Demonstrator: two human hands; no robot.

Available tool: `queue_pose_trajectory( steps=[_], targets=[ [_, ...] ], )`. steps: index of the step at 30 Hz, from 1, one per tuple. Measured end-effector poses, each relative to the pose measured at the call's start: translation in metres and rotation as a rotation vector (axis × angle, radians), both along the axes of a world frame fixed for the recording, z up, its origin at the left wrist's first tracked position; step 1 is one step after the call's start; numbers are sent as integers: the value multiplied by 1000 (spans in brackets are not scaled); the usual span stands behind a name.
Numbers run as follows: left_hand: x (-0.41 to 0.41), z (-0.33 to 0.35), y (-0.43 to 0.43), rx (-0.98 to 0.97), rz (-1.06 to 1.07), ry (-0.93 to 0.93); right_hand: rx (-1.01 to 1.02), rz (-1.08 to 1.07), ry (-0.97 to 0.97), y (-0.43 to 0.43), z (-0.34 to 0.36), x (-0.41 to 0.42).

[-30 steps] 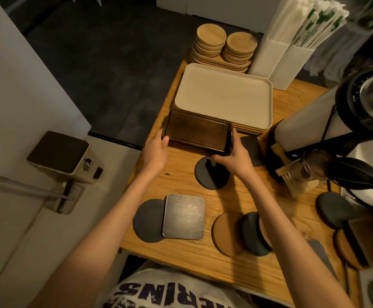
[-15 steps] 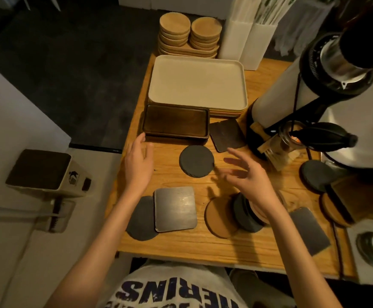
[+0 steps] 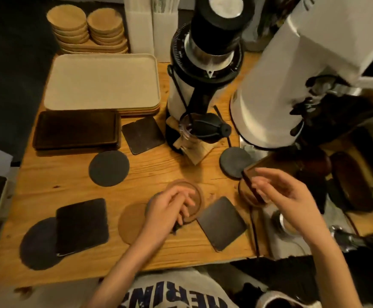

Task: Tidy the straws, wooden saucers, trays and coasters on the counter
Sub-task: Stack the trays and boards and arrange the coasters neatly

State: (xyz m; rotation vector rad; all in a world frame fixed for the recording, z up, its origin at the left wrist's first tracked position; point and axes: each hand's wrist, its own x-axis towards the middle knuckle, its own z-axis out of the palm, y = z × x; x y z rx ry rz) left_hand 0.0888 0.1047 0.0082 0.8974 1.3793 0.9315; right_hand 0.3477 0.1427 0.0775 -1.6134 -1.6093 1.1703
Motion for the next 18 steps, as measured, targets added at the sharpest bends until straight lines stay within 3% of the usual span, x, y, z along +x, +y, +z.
queue_pose_trajectory(
  steps=[6,10,18],
  targets=[
    [85,-3,36,-117,-193,-50,75,-222,-232,43,-23,93],
    [116,-4,51,-124,-230,116,44,-213,-250,59,-23,118],
    [155,-16,72,-180,-179,228,-59,-64,-406,42,4,167]
  ],
)
